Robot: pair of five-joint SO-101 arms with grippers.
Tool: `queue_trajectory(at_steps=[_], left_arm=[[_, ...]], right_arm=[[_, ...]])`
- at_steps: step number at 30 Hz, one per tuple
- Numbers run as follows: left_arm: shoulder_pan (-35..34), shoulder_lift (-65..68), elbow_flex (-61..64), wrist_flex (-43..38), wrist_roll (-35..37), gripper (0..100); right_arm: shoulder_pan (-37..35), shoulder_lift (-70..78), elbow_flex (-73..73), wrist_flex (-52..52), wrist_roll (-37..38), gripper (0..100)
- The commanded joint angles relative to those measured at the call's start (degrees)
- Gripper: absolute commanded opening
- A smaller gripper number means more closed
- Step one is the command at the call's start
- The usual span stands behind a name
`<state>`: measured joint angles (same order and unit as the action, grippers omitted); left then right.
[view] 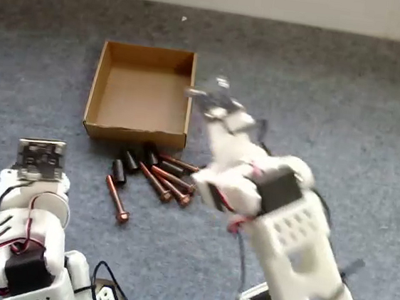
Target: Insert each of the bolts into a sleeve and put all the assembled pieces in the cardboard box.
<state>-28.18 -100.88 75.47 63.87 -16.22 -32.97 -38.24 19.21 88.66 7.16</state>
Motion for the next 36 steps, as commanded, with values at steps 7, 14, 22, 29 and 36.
queue_trajectory(at_steps=[7, 14, 22, 29, 36], left_arm=[[16.04, 0.84, -8.57, 7.38, -11.16, 7], [20.09, 15.08, -16.31, 10.55, -18.64, 7], [26.77, 45.67, -28.53, 12.57, -36.92, 16], [34.24, 64.57, -33.1, 12.13, -55.3, 21], [41.27, 76.53, -39.43, 12.04, -61.27, 21]], right_arm=[[19.47, -19.74, 27.82, -18.33, 3.43, 0.5], [25.8, -22.02, 41.89, -30.9, 1.76, 0.5], [27.47, -22.02, 48.48, -38.64, -1.93, 0.5], [28.09, -22.02, 50.95, -41.01, -1.93, 0.5], [28.09, -22.02, 51.12, -41.01, -1.93, 0.5]])
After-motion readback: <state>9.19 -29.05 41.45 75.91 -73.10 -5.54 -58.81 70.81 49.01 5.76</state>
